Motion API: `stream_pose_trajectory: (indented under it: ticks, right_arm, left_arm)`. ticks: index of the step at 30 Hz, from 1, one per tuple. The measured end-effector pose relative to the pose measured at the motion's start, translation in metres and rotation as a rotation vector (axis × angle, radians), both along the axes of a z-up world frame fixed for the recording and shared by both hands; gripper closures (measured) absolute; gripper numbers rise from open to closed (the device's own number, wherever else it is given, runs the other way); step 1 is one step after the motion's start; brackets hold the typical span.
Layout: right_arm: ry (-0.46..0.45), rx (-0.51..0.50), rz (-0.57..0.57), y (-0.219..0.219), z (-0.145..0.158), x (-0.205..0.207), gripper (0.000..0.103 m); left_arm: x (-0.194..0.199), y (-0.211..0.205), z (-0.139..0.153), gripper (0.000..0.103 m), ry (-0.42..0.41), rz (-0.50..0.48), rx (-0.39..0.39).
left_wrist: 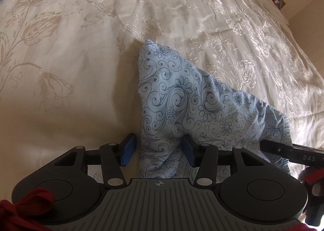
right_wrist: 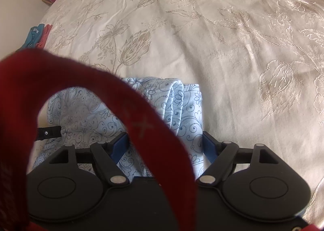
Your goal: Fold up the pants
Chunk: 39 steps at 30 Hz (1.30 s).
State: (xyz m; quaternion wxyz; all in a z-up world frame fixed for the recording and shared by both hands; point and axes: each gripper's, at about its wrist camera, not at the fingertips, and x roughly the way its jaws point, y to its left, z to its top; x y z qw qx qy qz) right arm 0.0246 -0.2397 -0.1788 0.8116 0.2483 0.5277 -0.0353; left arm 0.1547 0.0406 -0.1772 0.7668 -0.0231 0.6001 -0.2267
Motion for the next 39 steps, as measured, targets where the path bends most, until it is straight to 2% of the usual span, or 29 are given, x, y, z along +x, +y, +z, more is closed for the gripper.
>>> stream_pose_trajectory:
  ticks: [2,3,4,5,7,8,12,16,21,26,31,35,39]
  right_arm:
    - [0.007,0.007,0.002,0.0,0.0,0.002,0.023]
    - [0.011,0.013,0.004,-0.001,-0.001,0.004,0.024]
    - [0.015,0.016,0.003,-0.002,0.0,0.005,0.028]
    - [0.015,0.022,0.002,-0.003,0.001,0.005,0.033]
    - [-0.003,0.07,0.005,-0.006,0.004,0.003,0.059]
    - [-0.007,0.086,-0.001,-0.007,0.006,0.001,0.061]
    - [-0.033,0.046,0.017,0.004,0.023,-0.004,0.073]
    - [-0.08,0.039,0.013,0.012,0.049,-0.008,0.075]
    - [-0.153,0.032,0.067,0.025,0.081,-0.002,0.075]
    - [-0.176,0.062,0.108,0.039,0.092,0.034,0.075]
    - [-0.171,0.066,0.184,0.058,0.08,0.078,0.075]
    - [-0.135,0.044,0.229,0.067,0.059,0.106,0.075]
    - [-0.077,-0.039,0.266,0.07,0.034,0.126,0.066]
  left_arm:
    - [0.001,-0.001,0.002,0.058,0.004,-0.009,0.011]
    - [0.002,-0.003,0.003,0.064,0.002,-0.014,0.008]
    - [0.002,-0.004,0.005,0.077,0.003,-0.013,0.005]
    - [0.001,-0.005,0.006,0.083,0.002,-0.005,0.013]
    - [-0.001,-0.006,0.011,0.088,-0.011,-0.007,0.0]
    - [-0.003,-0.007,0.013,0.089,-0.022,-0.005,0.004]
    - [-0.01,-0.008,0.029,0.09,-0.056,0.017,-0.014]
    - [-0.016,-0.004,0.05,0.091,-0.103,0.027,-0.029]
    - [-0.016,0.004,0.081,0.091,-0.181,0.039,-0.027]
    - [0.006,0.025,0.099,0.091,-0.183,0.097,-0.012]
    - [0.033,0.051,0.092,0.091,-0.153,0.163,-0.004]
    - [0.05,0.06,0.07,0.09,-0.118,0.179,0.033]
    - [0.061,0.061,0.041,0.089,-0.058,0.192,0.087]
